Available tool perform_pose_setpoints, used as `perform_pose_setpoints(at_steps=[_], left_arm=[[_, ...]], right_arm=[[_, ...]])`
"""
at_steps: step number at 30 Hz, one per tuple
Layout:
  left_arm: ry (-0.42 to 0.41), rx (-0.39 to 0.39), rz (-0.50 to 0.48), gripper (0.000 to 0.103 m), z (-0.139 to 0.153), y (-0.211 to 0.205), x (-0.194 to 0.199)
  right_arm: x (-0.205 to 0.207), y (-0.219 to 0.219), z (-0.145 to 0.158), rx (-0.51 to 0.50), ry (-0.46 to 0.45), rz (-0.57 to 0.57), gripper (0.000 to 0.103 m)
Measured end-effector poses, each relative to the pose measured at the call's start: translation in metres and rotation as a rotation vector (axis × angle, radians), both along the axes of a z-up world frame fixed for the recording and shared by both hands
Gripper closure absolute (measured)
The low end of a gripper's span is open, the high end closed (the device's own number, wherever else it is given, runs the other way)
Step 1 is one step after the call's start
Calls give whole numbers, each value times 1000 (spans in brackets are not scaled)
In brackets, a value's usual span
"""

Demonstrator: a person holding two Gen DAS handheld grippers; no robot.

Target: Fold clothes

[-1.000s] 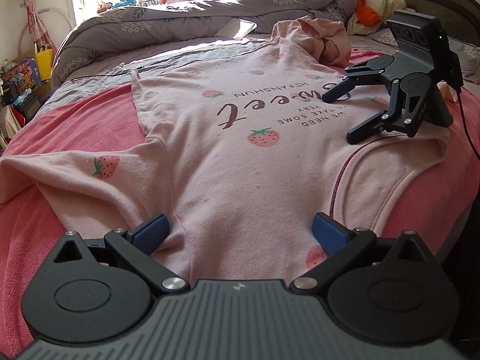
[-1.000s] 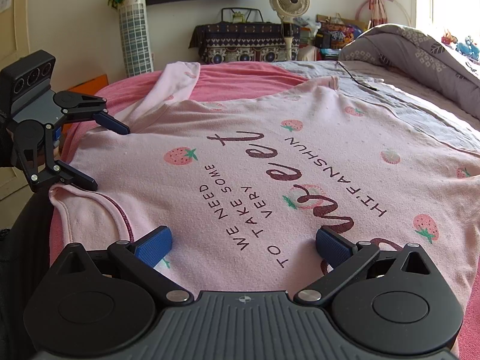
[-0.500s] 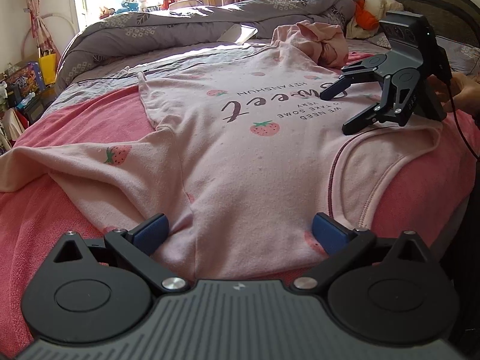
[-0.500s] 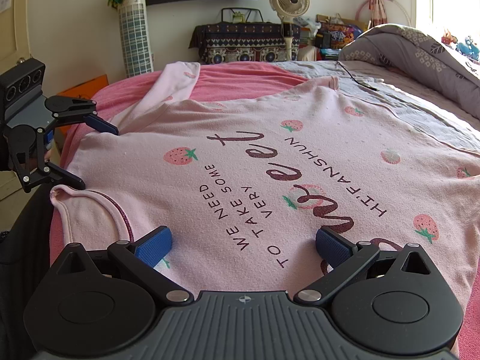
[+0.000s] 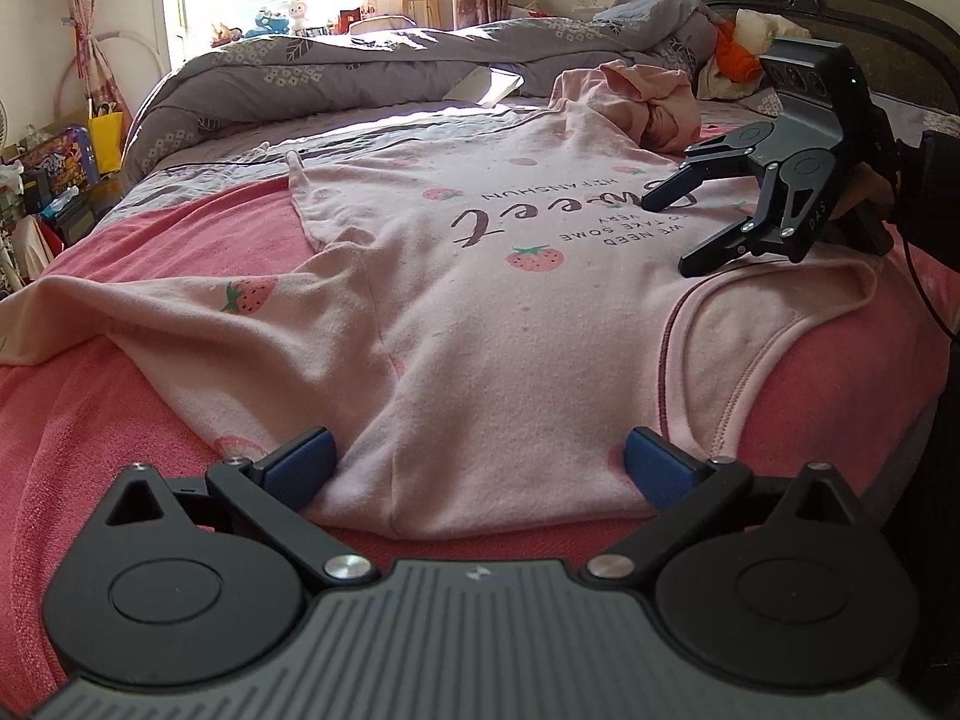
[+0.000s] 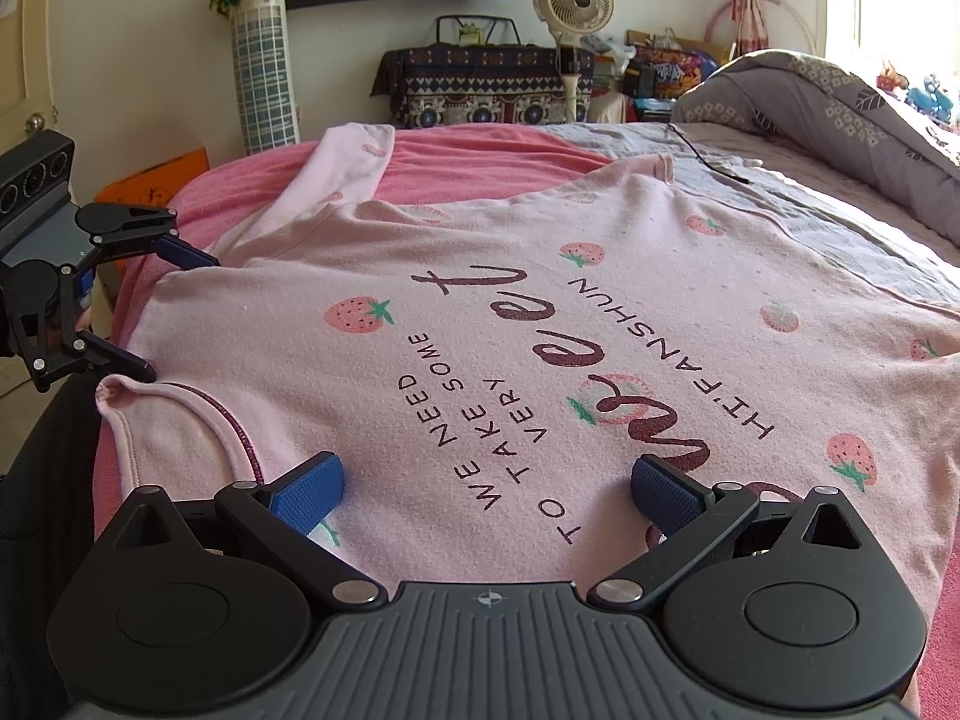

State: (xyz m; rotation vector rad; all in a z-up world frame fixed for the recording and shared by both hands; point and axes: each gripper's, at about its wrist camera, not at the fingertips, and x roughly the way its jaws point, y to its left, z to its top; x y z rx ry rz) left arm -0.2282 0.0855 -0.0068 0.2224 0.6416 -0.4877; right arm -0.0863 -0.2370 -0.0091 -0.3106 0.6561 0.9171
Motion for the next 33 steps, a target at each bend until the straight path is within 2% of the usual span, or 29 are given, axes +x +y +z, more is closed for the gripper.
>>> perform_pose_setpoints(at_steps=[5,11,18,20,25,30,33], left_arm=[[-4,-4,-1,0,-1,0,0],[-10,-9,-3,0,-1,2,0],[-33,-14,13,0,-1,1,-4],[-35,-1,27,0,3,-2,-6],[-64,1,44,0,20,-2,-17],[-139,-44,86,0,46,25,-35],[-143,-83,160,0,55,50,-33]], right_arm=[[-4,-10,7,-22,63,-29,0],[-31,-64,11,-27,93,-49,0],[-71,-114,14,-43,51,-82,0],[-81,-118,19,-42,6,-109,0],[-86,-95,51,109,-109,-20,0],[-52,-9,59,158,-160,152,0],[-26,49,51,154,-133,224,0]])
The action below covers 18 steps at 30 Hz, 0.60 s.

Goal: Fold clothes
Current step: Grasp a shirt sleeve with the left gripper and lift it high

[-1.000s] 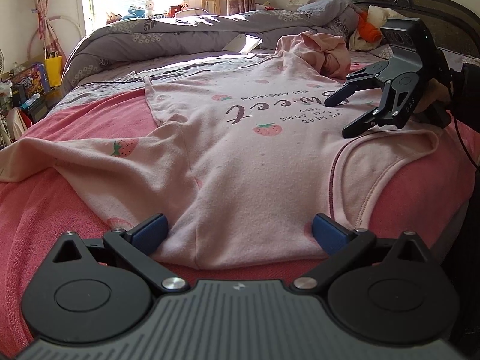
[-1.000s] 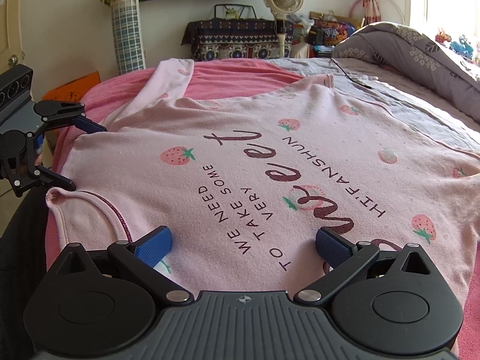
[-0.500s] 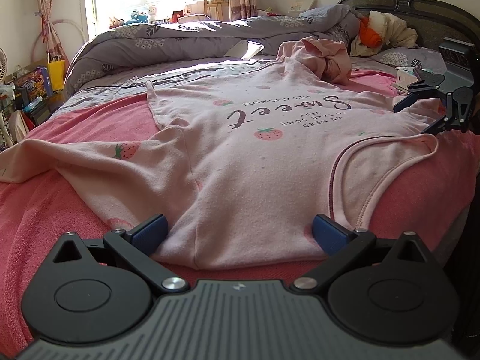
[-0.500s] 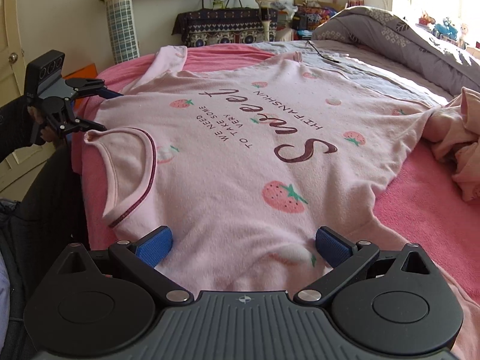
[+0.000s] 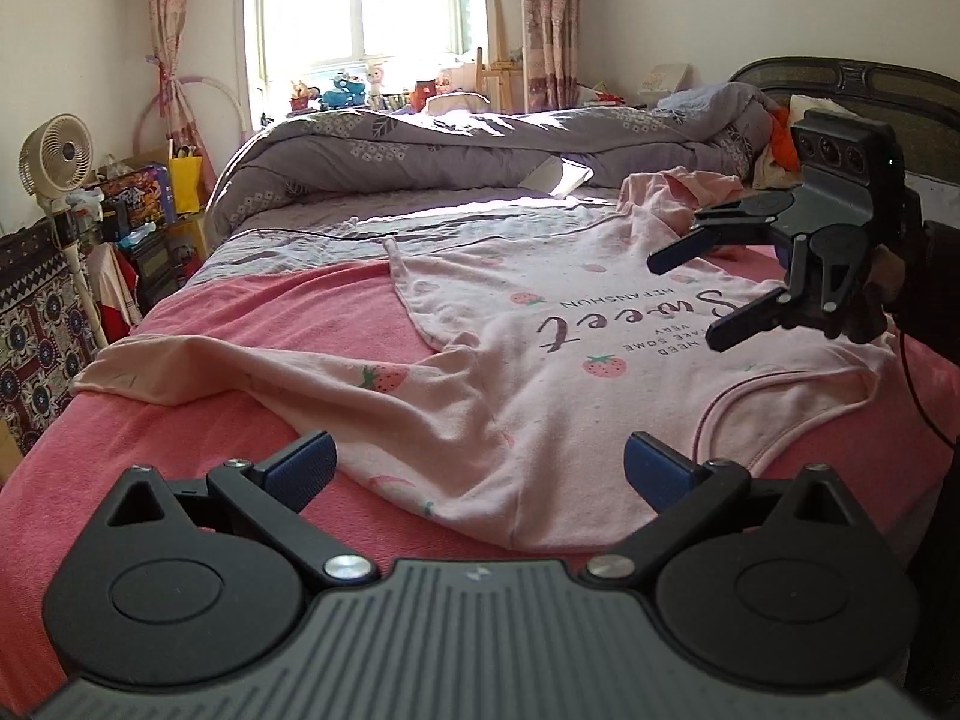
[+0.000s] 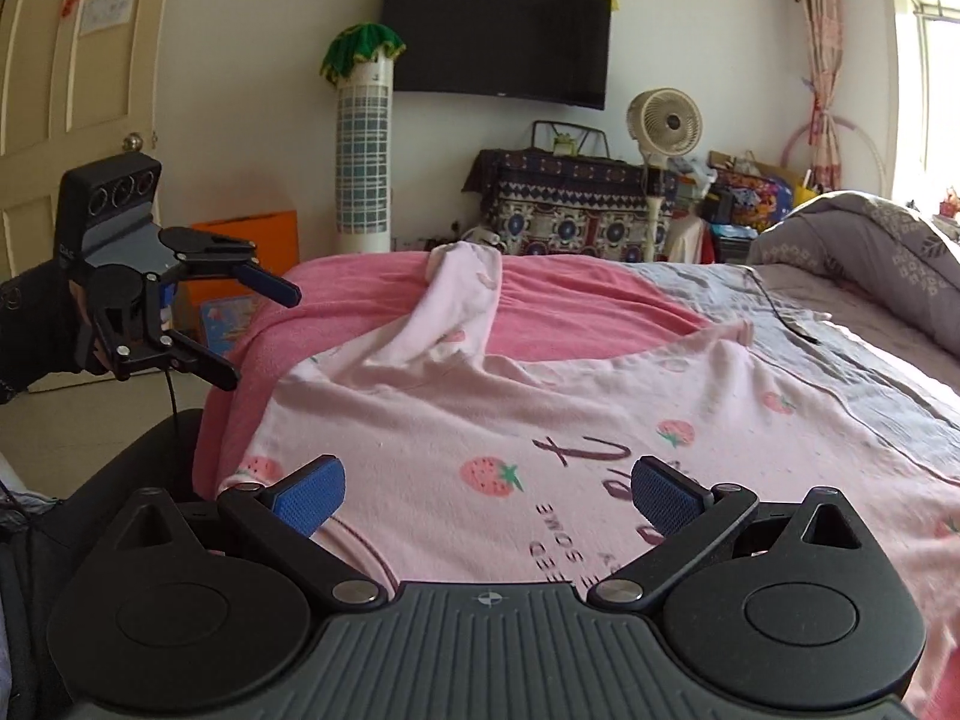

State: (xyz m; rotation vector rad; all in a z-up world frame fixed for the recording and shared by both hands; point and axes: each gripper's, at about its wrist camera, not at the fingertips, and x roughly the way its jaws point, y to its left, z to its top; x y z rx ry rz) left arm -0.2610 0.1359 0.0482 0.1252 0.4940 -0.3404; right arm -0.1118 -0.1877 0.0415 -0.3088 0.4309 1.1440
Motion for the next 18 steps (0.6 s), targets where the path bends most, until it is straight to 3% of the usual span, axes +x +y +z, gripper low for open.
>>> perform_pose_setpoints(at_steps=[3,5,8,12,16,18], left_arm=[[17,-50,84,0,4,23,10],[16,-65,89,0,5,28,17],[0,-24,95,0,2,24,26],[33,0,153,0,-11,25,46],[52,-1,357,0,-18,52,75],[83,-105,478,0,-19,85,95]], right_arm=[[20,49,-12,-12,29,65,0],[28,75,-20,-34,48,104,0],[33,102,-34,-106,58,169,0],[42,110,-50,-130,124,197,0],[35,110,-50,-137,95,191,0],[33,109,-50,-135,87,189,0]])
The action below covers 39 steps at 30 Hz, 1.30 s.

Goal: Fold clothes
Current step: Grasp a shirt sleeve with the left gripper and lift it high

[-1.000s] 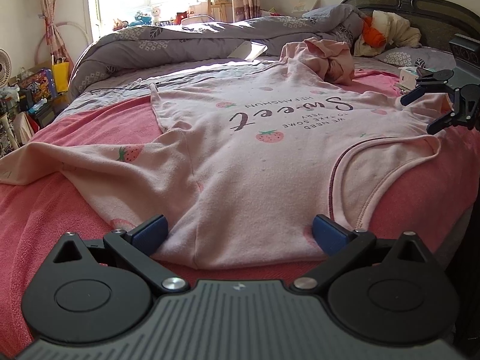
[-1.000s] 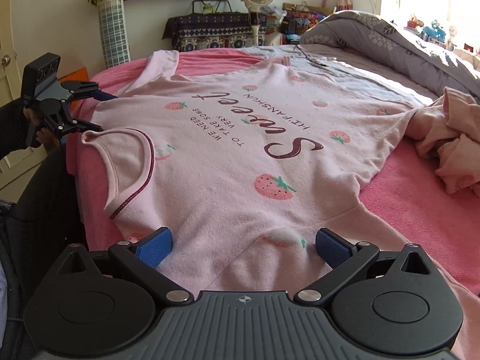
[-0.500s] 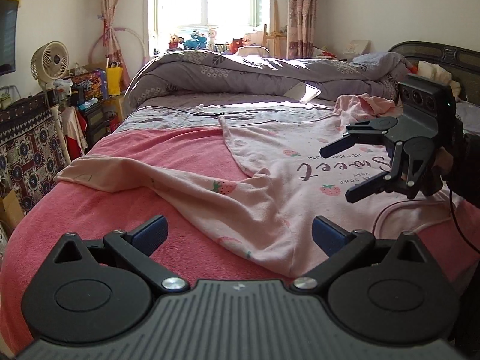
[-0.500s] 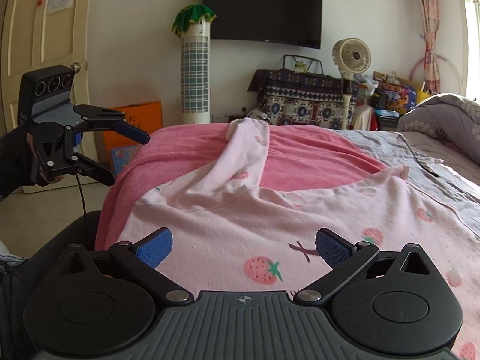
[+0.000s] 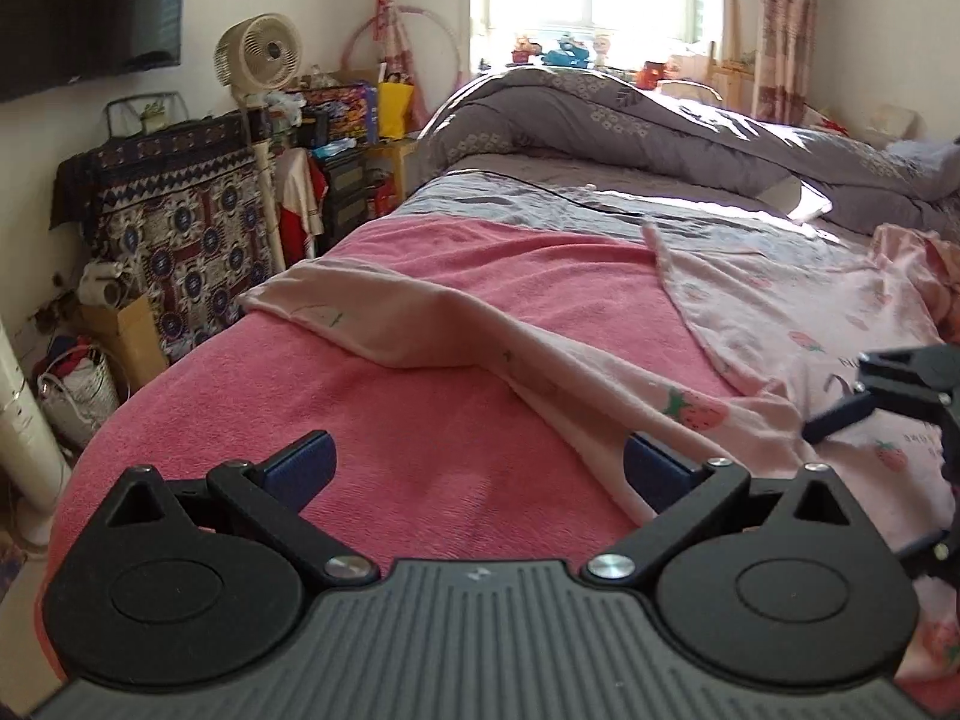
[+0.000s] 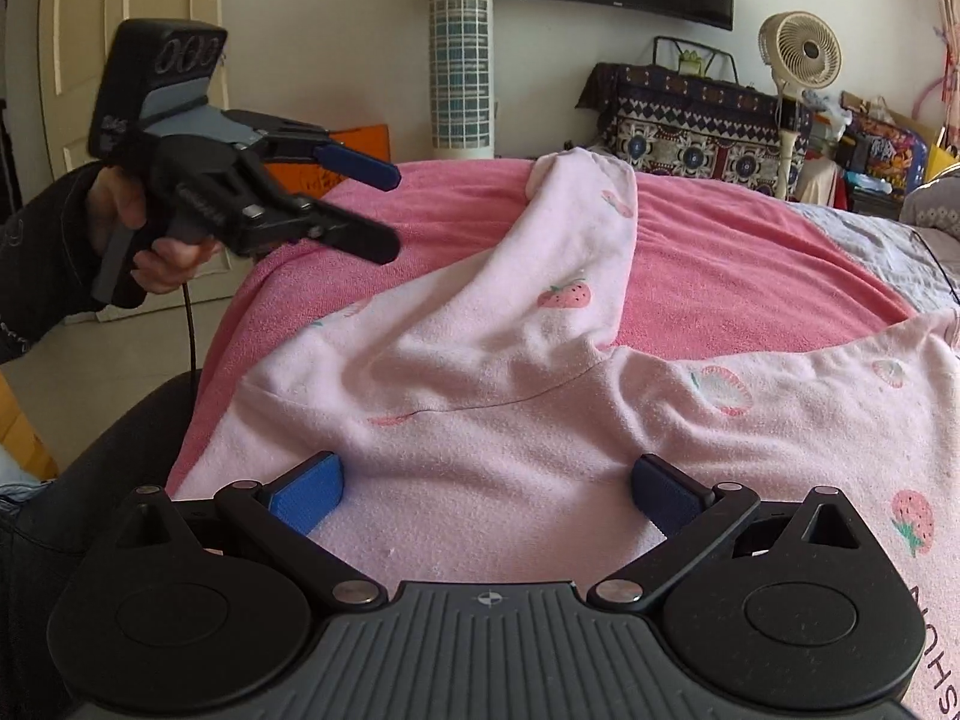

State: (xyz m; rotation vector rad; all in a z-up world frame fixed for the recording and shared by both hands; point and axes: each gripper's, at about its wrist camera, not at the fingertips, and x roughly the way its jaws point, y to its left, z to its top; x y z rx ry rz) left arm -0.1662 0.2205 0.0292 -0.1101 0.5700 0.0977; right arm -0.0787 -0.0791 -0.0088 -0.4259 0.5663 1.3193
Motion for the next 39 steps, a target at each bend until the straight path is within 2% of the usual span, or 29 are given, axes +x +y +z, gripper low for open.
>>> perform_pose_setpoints(at_steps=[2,4,8,11,15,17,20,21,22,23,26,27,29,32,36,39], left_arm=[[1,-199,105,1,-4,43,19],[-39,-423,194,1,-14,87,35],[-154,-575,305,1,-19,127,62],[-101,-433,347,1,-21,129,96],[-93,-337,391,2,-29,122,123],[-127,-364,396,2,-29,123,127],[-177,-461,397,14,-31,134,126],[-190,-485,409,26,-33,139,124],[-201,-508,423,42,-34,143,122],[-198,-528,451,51,-36,148,120],[-217,-627,423,88,-41,159,115],[-225,-644,414,92,-41,160,114],[-238,-659,402,93,-38,162,112],[-305,-670,384,97,-23,167,104],[-380,-647,378,98,15,174,91],[-421,-602,324,98,47,170,83]], right_arm=[[0,0,0,2,3,0,0],[2,0,0,3,4,0,0],[2,0,-1,7,7,-2,0],[3,0,-1,10,13,-3,0],[3,-1,-1,13,15,-3,0],[3,-1,-1,13,15,-4,0],[3,0,-1,14,15,-4,0],[3,0,-1,14,15,-4,0],[4,1,-1,14,16,-4,0],[4,1,-1,15,17,-5,0],[3,0,-1,16,20,-5,0],[3,0,-1,17,21,-5,0],[3,-1,-1,17,23,-5,0],[4,-1,-1,17,26,-5,0],[5,-1,-1,17,27,-5,0],[5,-1,-1,17,27,-5,0]])
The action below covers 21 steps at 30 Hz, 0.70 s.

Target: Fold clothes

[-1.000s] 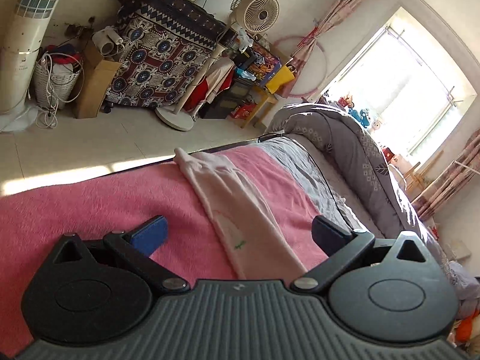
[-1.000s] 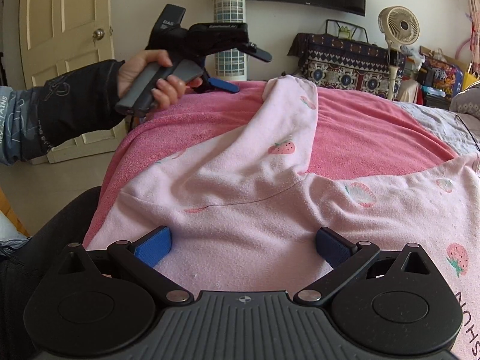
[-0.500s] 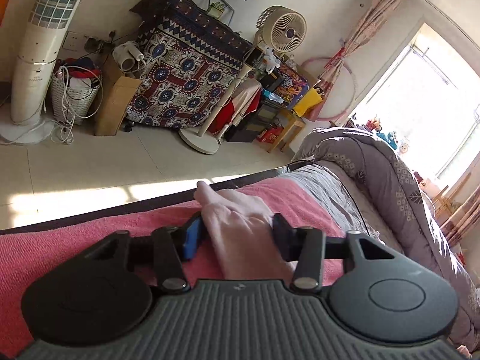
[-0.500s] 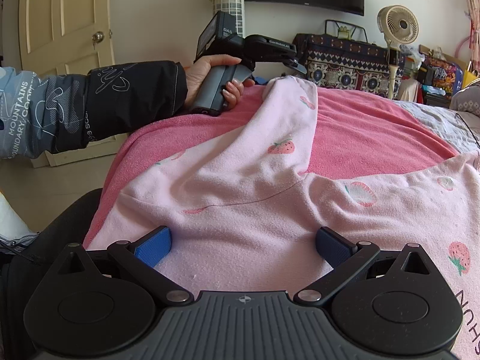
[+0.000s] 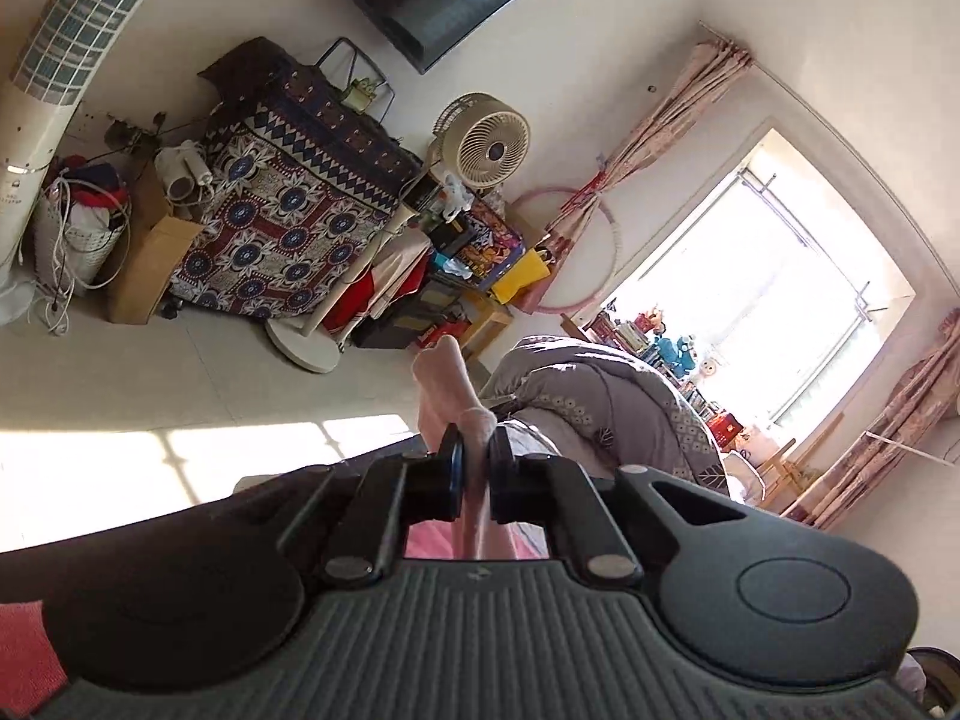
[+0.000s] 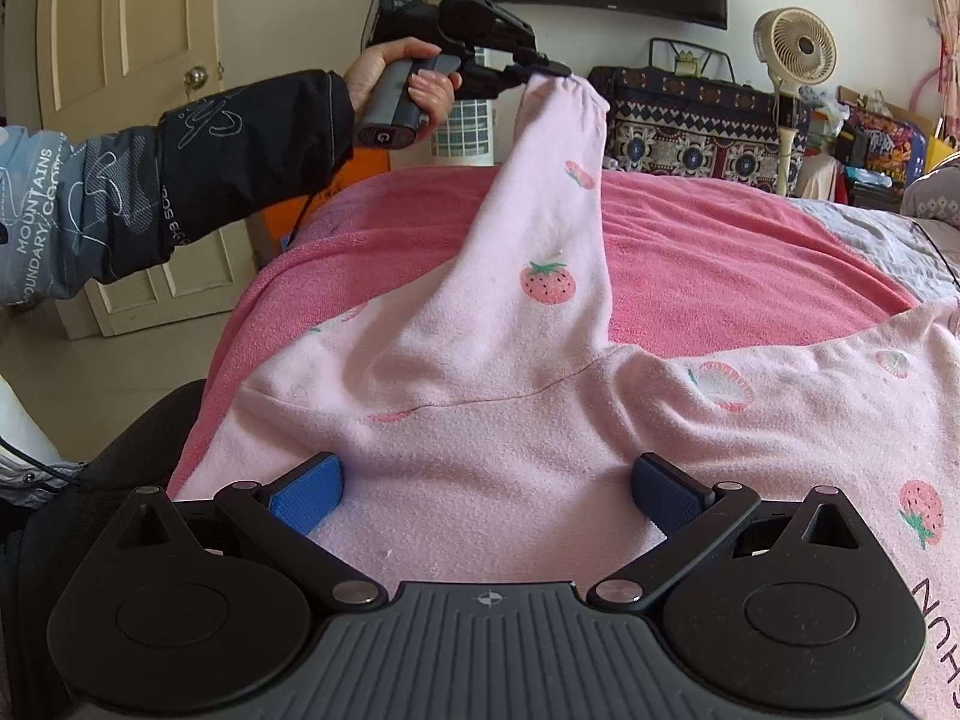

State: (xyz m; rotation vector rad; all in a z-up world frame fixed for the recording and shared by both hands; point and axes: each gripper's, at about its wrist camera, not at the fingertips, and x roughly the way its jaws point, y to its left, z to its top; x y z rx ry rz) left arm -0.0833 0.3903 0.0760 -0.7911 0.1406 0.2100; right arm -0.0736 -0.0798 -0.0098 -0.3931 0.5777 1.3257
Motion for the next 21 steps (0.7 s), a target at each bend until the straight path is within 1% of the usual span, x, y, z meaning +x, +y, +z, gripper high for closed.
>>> perform_pose_setpoints(at_steps=[2,4,6,9,12,13,14,16,17,18,20,21], left_arm=[[-36,55,-26,98,24,-12,-6],[-77,77,-73,98,45,-26,-11],[-100,112,-130,98,67,-48,-16],[-132,204,-240,97,98,-95,-27],[-152,284,-359,97,121,-149,-33],[-164,309,-417,97,127,-173,-35],[-174,319,-459,97,129,-190,-35],[-186,345,-569,97,124,-243,-38],[-178,370,-605,97,116,-270,-39],[-171,408,-637,94,104,-299,-41],[-122,500,-715,84,69,-356,-44],[-87,532,-749,63,50,-379,-47]], right_arm=[[0,0,0,1,2,0,0],[0,0,0,0,1,-1,0],[0,1,1,-1,-1,-1,0],[0,-2,5,4,-2,-7,0],[-12,-16,15,2,-57,-61,0],[-19,-26,19,6,-76,-80,0],[-27,-39,23,11,-93,-98,0],[-46,-71,29,29,-125,-149,0],[-57,-94,32,45,-141,-189,0],[-69,-116,34,61,-157,-229,0],[-92,-163,38,90,-183,-328,0],[-102,-185,38,105,-186,-396,0]])
